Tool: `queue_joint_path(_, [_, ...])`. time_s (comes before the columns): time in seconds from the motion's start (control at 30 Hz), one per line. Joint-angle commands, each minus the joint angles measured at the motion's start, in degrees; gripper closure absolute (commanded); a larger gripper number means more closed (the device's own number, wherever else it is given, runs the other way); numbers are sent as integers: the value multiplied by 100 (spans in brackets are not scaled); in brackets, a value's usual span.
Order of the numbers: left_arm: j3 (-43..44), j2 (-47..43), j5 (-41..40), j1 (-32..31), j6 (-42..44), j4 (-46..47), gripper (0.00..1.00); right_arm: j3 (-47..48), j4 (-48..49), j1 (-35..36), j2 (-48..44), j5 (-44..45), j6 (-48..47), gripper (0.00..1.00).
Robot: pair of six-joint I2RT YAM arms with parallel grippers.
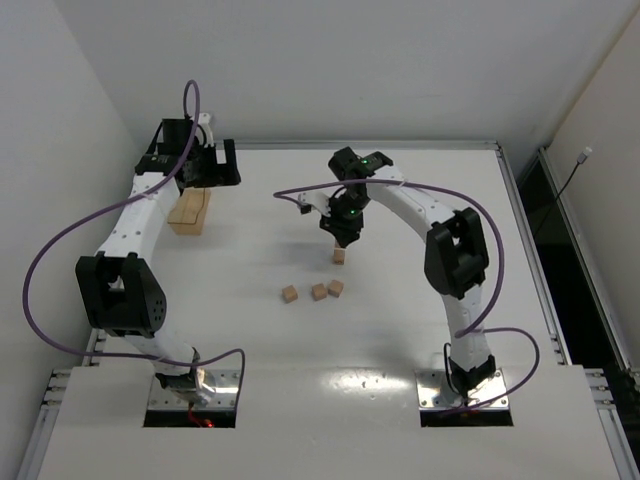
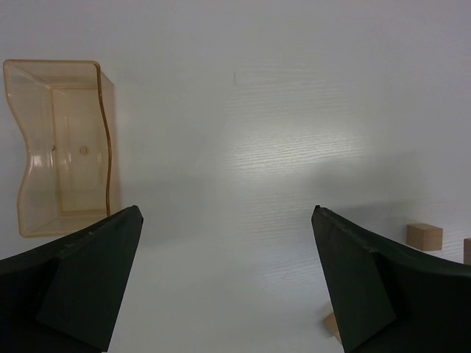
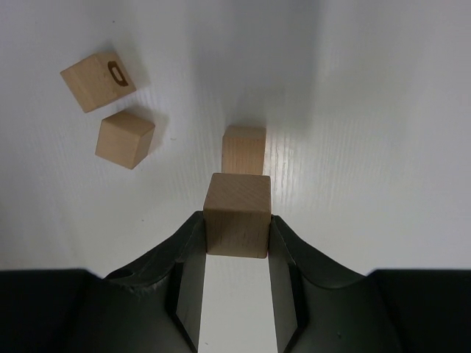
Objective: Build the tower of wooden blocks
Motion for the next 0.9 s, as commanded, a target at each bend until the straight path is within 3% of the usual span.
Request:
queue_joint_path(0.0, [208, -33, 67, 47, -51, -9, 0, 347, -219, 144, 203, 67, 212, 100])
queue_joint_path(0.5, [155, -33, 120, 47, -51, 44, 0, 1059, -465, 312, 714, 507, 590, 100])
queue_joint_path(0.87, [155, 20, 172, 47, -103, 97, 0, 981, -405, 312, 837, 612, 590, 100])
